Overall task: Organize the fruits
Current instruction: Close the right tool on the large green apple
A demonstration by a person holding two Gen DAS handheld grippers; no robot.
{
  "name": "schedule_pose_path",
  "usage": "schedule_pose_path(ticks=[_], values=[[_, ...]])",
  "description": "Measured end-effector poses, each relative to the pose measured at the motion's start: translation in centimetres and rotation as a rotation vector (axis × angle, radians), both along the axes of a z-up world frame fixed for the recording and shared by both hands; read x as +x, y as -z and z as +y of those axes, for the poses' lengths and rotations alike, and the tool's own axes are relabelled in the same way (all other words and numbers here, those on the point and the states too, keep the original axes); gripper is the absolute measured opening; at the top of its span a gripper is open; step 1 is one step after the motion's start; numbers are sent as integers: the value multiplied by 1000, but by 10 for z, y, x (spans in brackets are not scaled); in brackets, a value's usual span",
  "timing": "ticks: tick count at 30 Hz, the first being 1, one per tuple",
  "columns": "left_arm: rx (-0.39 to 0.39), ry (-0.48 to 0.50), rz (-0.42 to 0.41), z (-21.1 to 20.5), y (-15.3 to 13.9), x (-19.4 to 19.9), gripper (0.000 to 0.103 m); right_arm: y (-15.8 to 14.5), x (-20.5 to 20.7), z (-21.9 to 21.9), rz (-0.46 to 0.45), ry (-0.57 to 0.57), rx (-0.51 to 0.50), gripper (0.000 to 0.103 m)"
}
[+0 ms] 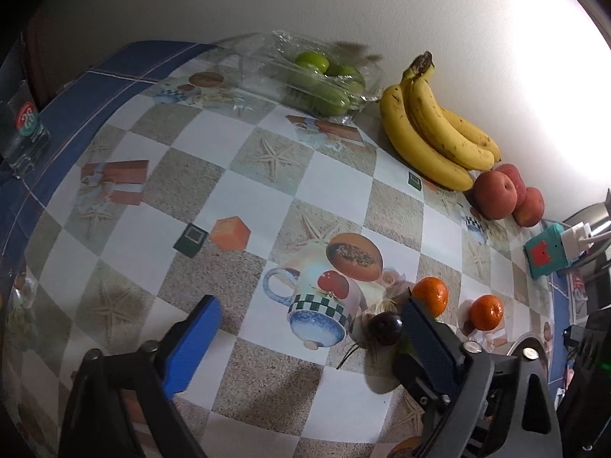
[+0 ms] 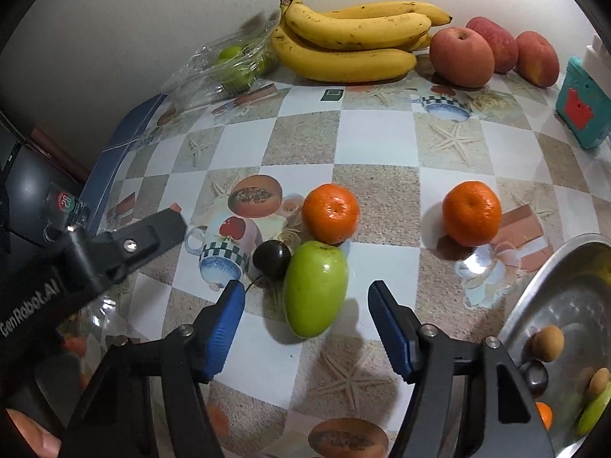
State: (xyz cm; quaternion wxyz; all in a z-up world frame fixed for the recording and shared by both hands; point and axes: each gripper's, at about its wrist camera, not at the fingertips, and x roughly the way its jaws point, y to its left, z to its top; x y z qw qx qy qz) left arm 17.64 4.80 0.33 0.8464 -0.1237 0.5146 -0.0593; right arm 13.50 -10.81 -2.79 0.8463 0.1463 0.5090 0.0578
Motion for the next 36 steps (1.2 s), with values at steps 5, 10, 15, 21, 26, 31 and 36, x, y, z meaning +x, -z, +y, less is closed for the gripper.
schedule_pose_path(ticks=[5, 10, 15, 21, 26, 31, 36], values=[[-19, 13, 26, -4, 7, 3, 91, 3, 2, 4, 5, -4, -4, 58], [-42, 21, 40, -6, 12, 5, 91, 5, 2, 2, 4, 8, -7, 48], [-54, 29, 28, -8, 12, 5, 91, 10, 4, 1, 19, 13, 13, 45], [-63, 47, 27, -13, 14, 6, 86, 10, 2, -5, 31, 29, 43, 38], [-77, 66, 26, -18, 14, 7, 82, 0, -4, -17, 23, 51, 57, 38], [-64, 86, 26, -25, 15, 8, 78, -15, -13, -34, 4, 87, 46, 38], [-12, 175, -10, -42, 11, 4, 75, -27, -20, -51, -16, 118, 70, 38]])
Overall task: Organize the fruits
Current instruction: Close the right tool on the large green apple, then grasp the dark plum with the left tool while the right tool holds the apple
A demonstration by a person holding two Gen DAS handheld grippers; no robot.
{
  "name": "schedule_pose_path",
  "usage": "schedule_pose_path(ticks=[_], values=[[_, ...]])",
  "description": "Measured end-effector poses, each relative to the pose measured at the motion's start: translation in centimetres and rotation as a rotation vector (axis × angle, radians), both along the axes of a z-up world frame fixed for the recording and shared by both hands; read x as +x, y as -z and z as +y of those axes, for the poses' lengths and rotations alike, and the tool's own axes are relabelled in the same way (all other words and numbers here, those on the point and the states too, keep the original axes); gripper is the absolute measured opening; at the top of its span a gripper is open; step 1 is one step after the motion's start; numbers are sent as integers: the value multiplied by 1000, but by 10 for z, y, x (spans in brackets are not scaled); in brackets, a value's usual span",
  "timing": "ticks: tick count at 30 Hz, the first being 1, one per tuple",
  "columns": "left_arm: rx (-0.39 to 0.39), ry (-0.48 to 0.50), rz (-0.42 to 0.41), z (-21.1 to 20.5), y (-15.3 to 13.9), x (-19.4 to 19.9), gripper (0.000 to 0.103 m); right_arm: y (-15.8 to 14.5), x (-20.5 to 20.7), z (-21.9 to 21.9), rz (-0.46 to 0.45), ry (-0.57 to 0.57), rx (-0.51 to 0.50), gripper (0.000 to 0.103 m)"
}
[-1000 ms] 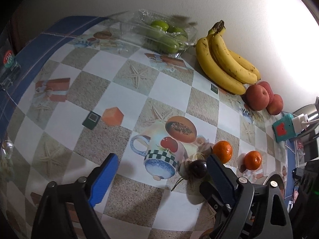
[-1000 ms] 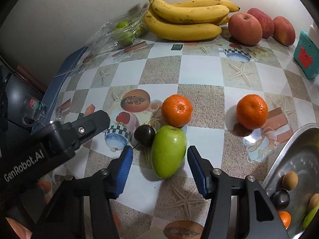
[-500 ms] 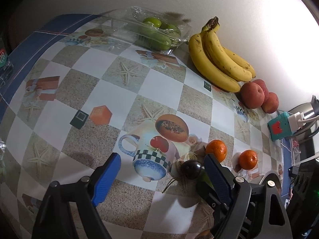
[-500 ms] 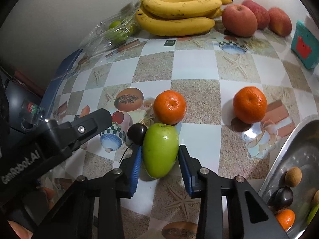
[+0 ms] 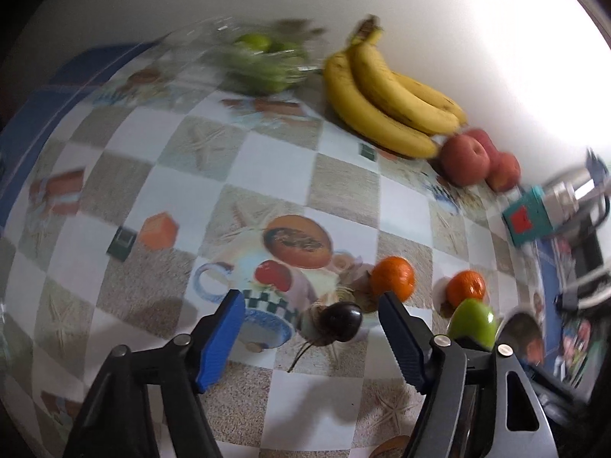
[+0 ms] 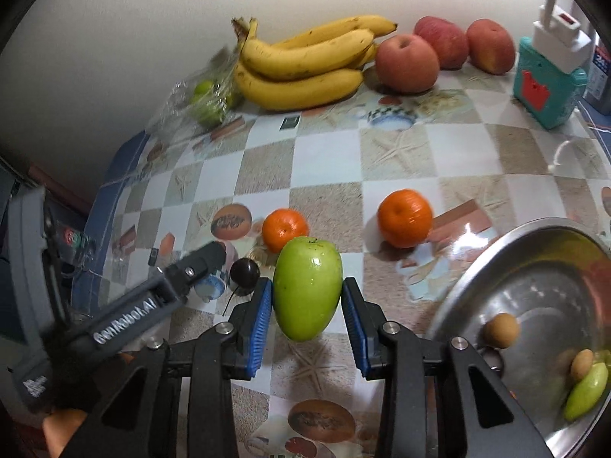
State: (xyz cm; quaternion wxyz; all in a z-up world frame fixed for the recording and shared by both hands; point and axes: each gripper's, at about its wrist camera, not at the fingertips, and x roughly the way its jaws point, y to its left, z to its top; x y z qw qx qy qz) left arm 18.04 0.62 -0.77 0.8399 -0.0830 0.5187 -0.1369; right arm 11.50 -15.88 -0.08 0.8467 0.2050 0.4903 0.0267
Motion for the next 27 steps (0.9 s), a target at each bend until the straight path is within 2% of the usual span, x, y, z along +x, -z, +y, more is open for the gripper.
schedule_pose_path(ticks=[2, 4, 12, 23, 27], values=[[28, 46, -17, -10, -1, -2, 74, -2, -1, -6, 0, 11, 12, 38], [46, 84, -24, -19, 0, -4, 66, -4, -1, -11, -2, 21, 23, 38], [133, 127, -11, -36, 15, -4, 51, -12, -8, -31, -18, 60, 52, 38], [210, 185, -24, -57, 25, -8, 50, -12, -11, -38, -8, 74, 80, 38], [240, 188, -30, -61, 27, -6, 45, -11, -11, -39, -5, 74, 86, 38]])
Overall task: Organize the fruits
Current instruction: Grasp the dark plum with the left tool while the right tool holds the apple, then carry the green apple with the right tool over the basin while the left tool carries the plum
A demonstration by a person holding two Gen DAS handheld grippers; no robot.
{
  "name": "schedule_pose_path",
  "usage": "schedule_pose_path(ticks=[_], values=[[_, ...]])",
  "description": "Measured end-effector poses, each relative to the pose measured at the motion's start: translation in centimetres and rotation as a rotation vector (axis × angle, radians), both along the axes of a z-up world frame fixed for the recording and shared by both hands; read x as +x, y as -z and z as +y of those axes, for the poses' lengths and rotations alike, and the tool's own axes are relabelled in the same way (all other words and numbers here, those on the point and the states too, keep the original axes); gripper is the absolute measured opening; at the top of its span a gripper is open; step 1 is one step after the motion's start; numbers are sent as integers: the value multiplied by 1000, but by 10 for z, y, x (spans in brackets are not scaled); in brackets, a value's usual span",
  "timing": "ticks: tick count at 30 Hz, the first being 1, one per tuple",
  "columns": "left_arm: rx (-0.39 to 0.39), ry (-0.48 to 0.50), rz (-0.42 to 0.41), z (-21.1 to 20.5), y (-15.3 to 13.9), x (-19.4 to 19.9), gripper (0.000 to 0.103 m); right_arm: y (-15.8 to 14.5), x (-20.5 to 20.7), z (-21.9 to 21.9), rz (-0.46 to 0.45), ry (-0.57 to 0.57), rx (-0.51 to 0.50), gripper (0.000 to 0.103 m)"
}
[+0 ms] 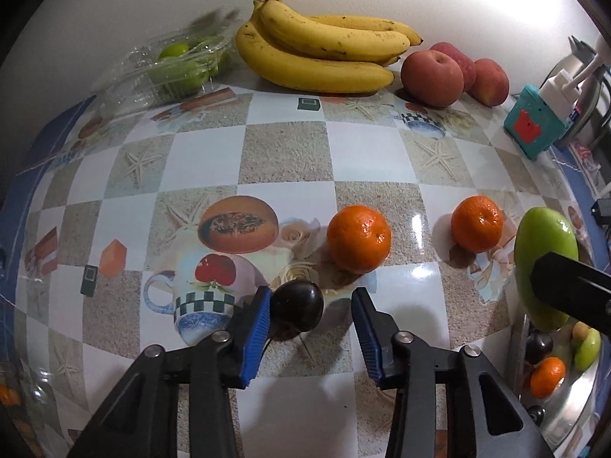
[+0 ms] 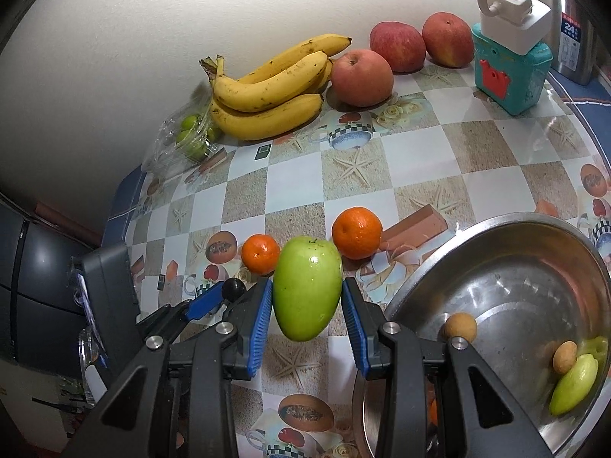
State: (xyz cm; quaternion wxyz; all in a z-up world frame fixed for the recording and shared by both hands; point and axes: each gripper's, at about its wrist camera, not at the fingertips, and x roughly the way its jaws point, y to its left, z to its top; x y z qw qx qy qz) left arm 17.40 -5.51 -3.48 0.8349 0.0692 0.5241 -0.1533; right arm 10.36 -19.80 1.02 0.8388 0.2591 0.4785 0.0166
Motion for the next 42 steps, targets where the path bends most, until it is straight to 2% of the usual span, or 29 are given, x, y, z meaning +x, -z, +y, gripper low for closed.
schedule_pose_path(ticks=[3, 13, 24, 32, 42], values=[[12, -9, -8, -1, 0, 1, 39, 0, 0, -1, 1, -2, 6, 38], [-6, -36, -7, 6, -3, 2, 30, 0, -1, -2, 2, -3, 15, 38], [-40, -57, 4, 12, -6, 2, 29, -2, -4, -5, 3, -8, 20, 38], [-148, -87, 44, 27, -12, 5, 29, -1, -7, -11, 8, -1, 29, 38], [-145, -74, 8, 20, -36, -5, 29, -1, -25, -21, 29, 17, 20, 38]])
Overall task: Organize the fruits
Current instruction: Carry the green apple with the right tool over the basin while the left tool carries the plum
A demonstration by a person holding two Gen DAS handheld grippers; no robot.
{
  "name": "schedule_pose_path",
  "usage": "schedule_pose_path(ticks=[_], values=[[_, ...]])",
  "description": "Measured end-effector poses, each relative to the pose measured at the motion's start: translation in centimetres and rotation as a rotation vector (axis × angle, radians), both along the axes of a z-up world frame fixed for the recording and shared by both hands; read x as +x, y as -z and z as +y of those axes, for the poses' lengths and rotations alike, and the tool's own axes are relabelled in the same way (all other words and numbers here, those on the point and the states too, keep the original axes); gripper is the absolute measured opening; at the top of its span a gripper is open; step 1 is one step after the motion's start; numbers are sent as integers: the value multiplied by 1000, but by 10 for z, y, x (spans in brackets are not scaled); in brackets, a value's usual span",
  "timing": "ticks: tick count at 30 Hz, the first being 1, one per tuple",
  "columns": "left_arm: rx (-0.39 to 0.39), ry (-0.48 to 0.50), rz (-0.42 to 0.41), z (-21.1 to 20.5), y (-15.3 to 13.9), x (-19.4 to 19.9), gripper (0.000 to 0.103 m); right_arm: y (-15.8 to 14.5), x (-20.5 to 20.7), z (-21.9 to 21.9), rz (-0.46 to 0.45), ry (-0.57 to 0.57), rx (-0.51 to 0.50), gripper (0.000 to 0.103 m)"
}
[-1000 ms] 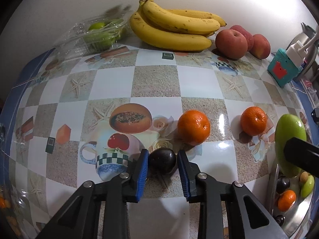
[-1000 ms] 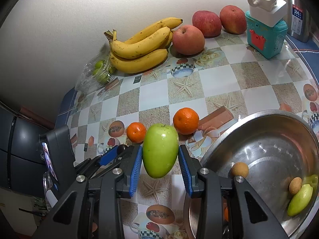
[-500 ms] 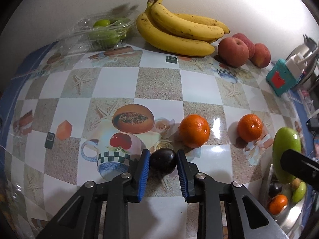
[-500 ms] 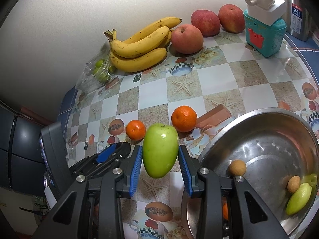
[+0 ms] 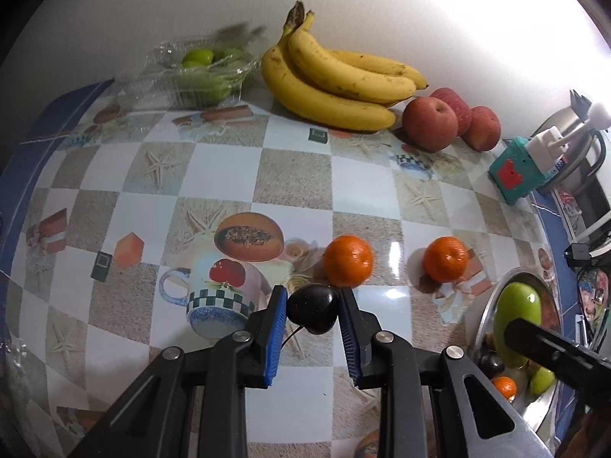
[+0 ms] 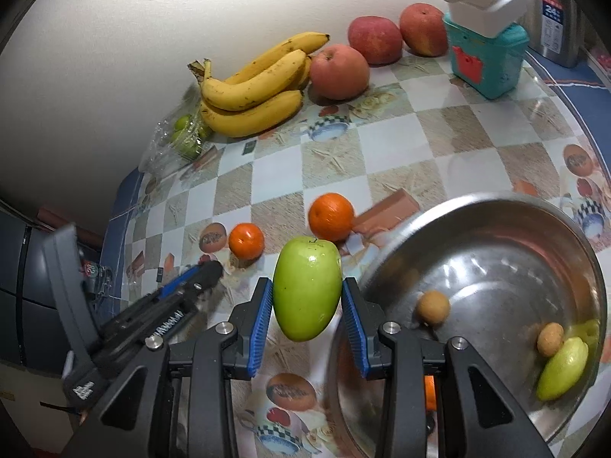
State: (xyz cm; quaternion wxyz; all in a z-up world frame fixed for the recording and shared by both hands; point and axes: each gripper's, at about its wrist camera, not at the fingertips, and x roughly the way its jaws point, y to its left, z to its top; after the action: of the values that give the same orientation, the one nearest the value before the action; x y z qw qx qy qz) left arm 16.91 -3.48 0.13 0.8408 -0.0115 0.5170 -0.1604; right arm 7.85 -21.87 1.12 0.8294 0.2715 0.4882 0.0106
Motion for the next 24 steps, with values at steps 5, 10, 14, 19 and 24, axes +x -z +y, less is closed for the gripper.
schedule_pose_path(ticks=[5, 10, 14, 19, 24], values=[[-4, 17, -21, -7, -14, -13, 29, -2, -20, -9, -4, 16, -10, 38], [-1, 33, -51, -17, -29, -29, 29, -1, -41, -21, 3, 39, -8, 38], [3, 59, -75, -28, -39, -43, 29, -1, -56, -32, 6, 62, -7, 38], [13, 98, -107, -42, -50, -58, 29, -1, -70, -44, 9, 87, 7, 38], [13, 142, -123, -60, -58, -70, 29, 4, -75, -58, 19, 109, 28, 38]])
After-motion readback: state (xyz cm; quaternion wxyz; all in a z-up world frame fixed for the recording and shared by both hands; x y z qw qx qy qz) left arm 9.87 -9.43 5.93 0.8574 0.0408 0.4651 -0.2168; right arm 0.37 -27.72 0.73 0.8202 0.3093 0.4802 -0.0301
